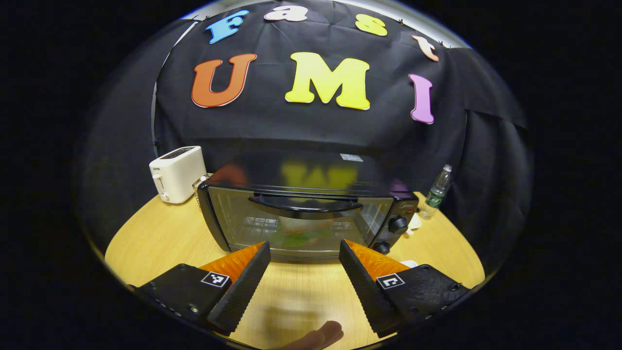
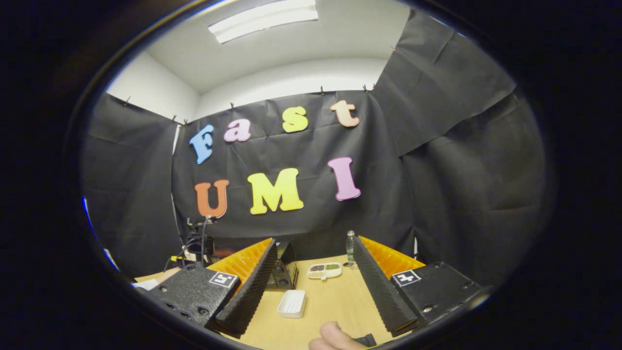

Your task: Open the electric oven with the left hand, put the food in, and close the electric oven.

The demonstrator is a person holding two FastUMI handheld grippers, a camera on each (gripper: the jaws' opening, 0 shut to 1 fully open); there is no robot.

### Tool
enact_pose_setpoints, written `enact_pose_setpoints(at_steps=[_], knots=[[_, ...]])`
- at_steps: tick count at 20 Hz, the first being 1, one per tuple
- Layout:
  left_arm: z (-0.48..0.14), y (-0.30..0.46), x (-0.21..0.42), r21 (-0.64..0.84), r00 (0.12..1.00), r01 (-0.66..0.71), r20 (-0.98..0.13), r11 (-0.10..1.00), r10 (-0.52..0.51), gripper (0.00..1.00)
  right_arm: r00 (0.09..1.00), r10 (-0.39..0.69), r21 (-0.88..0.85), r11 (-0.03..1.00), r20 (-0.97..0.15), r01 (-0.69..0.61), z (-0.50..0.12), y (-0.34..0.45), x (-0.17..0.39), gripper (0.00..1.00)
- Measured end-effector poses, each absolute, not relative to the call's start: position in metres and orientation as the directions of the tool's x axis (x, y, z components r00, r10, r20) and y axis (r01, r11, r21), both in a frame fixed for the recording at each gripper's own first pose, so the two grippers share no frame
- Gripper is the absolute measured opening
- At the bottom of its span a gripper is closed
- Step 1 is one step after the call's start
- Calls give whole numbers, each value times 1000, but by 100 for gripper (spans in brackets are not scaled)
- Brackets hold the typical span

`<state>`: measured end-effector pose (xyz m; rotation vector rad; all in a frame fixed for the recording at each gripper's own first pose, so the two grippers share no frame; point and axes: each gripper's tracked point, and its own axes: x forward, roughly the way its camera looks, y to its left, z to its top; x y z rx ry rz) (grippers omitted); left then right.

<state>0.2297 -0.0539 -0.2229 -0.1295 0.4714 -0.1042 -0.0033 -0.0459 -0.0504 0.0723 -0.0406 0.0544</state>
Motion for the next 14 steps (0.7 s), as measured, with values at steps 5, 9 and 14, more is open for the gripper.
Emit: enact_pose_setpoints(at_steps=[5, 9, 14], knots=[[-155, -45, 185, -108, 950, 99, -284, 989, -126, 94, 999, 44, 77, 996, 16, -46, -56, -49, -5, 95], [-99, -29, 132, -79, 983, 76, -163, 994, -88, 94, 999, 22, 58, 998, 26, -23, -49, -47, -13, 95], [-57, -15, 60, -31, 994, 50, -96, 998, -53, 94, 998, 32, 41, 999, 46, -34, -39, -33, -25, 95]])
